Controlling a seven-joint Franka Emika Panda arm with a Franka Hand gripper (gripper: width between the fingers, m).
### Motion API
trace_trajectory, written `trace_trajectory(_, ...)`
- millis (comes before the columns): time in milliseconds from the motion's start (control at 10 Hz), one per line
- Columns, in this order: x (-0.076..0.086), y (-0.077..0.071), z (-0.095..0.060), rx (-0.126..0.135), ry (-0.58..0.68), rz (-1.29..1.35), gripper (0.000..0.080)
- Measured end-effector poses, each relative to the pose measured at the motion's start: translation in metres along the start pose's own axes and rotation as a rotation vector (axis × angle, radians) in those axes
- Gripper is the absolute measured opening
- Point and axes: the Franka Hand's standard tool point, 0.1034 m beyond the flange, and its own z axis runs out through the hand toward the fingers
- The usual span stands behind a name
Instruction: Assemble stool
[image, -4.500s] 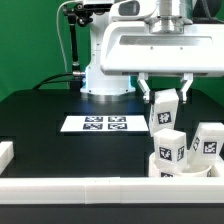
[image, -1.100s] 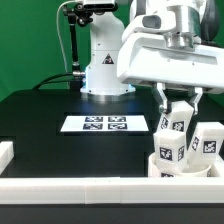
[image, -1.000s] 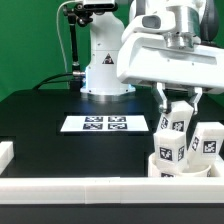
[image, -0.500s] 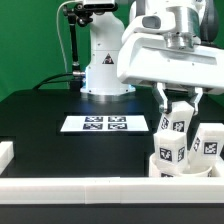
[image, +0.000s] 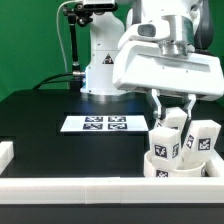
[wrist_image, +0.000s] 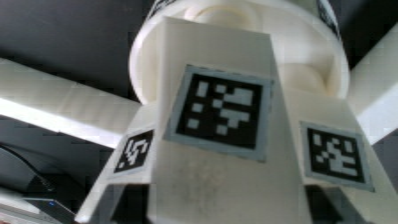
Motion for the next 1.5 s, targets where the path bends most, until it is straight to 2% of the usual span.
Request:
trace_trajectory(500,-0.001,0.0,0.0,0.004,-0.014,0.001,0.0331)
trace_trajectory(600,0.001,-0.001,-0.005,0.017,-0.044,0.01,0.0544)
trace_trajectory(700,0.007,-0.001,-0.012,0.028,-0.055,0.017,0.0544)
trace_trajectory(800,0.01,-0.002,-0.017,0.037,-0.067,0.021,0.0628)
trace_trajectory(1100,0.012,0.004,-0.028,0.056,-0.118,0.041,0.0649)
trace_trajectory(1500,0.012,0.007,-0.028,0.058,-0.134,0.048,0.0649)
